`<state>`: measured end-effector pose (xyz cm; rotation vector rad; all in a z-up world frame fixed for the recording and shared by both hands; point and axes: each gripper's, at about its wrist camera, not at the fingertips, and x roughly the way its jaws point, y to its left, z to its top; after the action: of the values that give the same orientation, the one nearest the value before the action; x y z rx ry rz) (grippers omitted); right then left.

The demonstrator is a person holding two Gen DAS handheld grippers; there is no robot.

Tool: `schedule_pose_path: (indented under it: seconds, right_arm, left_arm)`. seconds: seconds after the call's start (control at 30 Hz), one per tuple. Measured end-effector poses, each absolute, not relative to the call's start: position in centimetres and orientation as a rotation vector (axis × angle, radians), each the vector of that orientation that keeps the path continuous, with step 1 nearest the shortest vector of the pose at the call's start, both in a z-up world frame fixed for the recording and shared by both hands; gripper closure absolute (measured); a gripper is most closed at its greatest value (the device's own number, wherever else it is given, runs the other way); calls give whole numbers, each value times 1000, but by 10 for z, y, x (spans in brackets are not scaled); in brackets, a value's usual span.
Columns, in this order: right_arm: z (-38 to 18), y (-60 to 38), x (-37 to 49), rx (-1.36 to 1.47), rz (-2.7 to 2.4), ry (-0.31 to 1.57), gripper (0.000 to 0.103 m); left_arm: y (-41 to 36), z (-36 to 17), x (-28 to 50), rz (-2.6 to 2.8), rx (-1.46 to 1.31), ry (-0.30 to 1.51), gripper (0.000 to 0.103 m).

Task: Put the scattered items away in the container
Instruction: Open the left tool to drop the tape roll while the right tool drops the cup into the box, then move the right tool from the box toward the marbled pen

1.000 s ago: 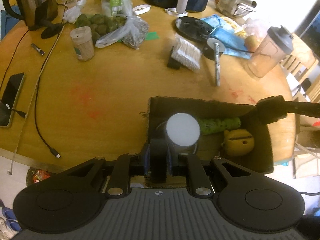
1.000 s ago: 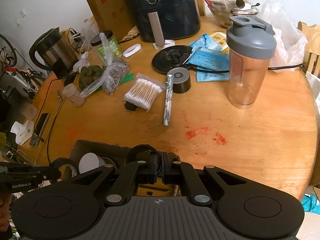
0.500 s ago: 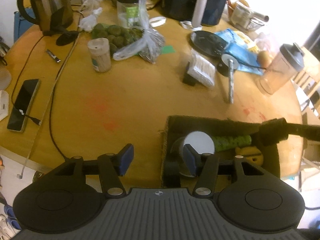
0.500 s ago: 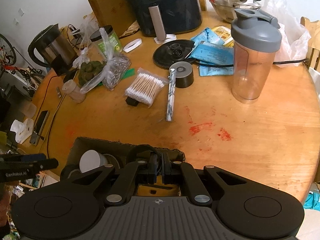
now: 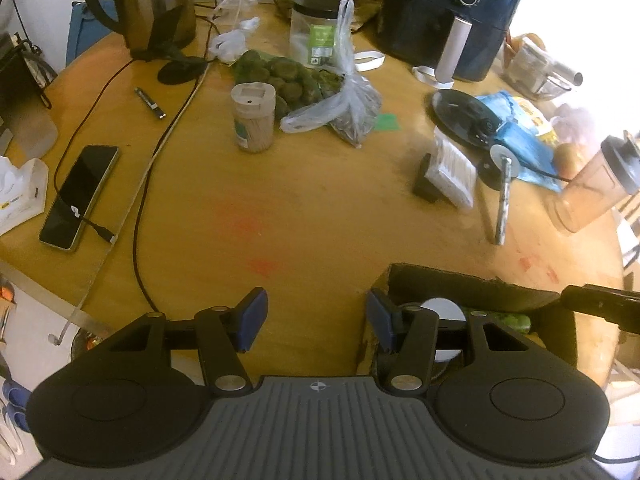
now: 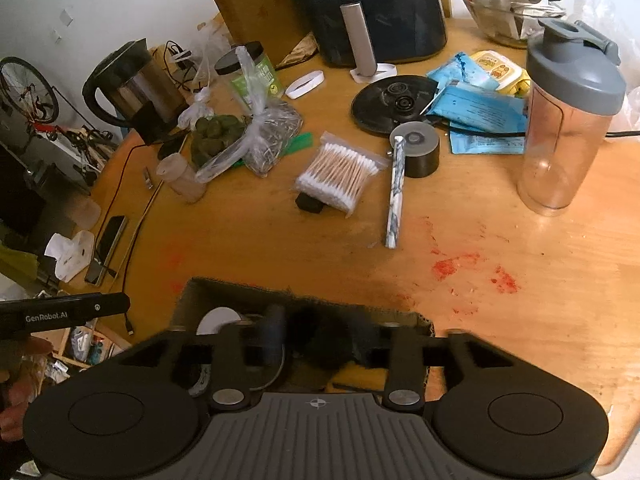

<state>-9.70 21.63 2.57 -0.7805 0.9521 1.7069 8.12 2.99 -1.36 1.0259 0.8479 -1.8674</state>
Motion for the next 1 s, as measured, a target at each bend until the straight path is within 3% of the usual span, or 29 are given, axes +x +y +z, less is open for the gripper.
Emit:
schedule_pose_path:
  seconds: [0.1, 0.17, 0.23, 0.8, 0.9, 1.0]
  right_arm:
    - [26, 218, -94, -766, 1686, 948, 28]
    - [26, 220, -91, -749, 1660, 946, 10]
    - [26, 222, -87, -729, 1634, 940, 4]
    - [28, 232, -85, -751, 1516, 818, 0]
    - [28, 236, -83, -765, 1485, 784, 0]
    - [28, 242, -79, -774, 1447, 770, 0]
  left_arm:
    - [28, -14, 79, -1884, 1032, 845, 49]
    - [26, -14, 76, -1895, 1035, 844, 49]
    - [24, -14, 74, -1914, 1038, 839, 49]
    - [-8, -9, 47, -2047, 1067, 771, 48]
    - [-14, -7, 43, -2075, 1070, 757, 37]
    - [-20, -6, 39, -2104, 1075, 742, 35]
